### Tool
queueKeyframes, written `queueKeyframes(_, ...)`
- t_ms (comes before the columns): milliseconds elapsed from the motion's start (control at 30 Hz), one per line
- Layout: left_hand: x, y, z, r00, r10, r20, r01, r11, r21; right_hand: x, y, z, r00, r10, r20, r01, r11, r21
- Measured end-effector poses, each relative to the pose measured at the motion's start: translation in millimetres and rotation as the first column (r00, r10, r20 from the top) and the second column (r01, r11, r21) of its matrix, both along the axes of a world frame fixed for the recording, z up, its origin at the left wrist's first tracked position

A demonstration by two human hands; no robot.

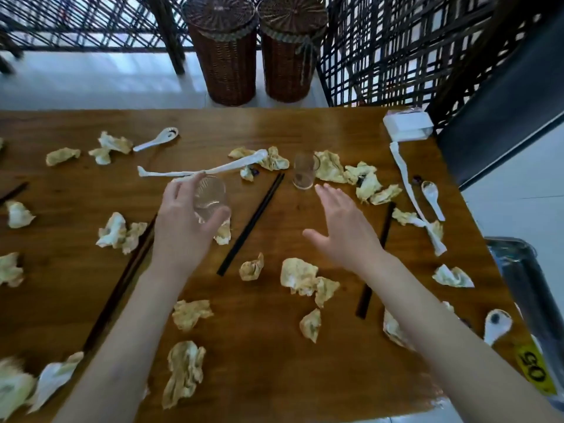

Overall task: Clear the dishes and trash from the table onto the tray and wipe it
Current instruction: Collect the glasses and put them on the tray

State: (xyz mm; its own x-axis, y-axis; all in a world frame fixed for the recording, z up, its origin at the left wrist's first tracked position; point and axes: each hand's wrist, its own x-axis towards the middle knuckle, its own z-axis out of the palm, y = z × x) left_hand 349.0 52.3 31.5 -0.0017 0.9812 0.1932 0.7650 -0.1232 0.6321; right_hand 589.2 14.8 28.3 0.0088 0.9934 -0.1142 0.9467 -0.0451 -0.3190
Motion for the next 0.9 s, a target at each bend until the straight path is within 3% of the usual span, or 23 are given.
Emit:
queueKeyframes(500, 44.8, 77.5, -52.9, 1.0, 0.004, -0.022, -0.005, 0.998, -0.07, 22.8, 133.3, -64.8, 0.998, 0.031, 0.062, -0.032, 0.999, 0.008)
queueKeyframes(900, 46.0, 91.4, -53.5, 0.999, -0.011, -0.04, 0.009, 0.998, -0.066, 28.4, 156.0, -73.6, 0.994, 0.019, -0.109, -0.017, 1.0, 0.018)
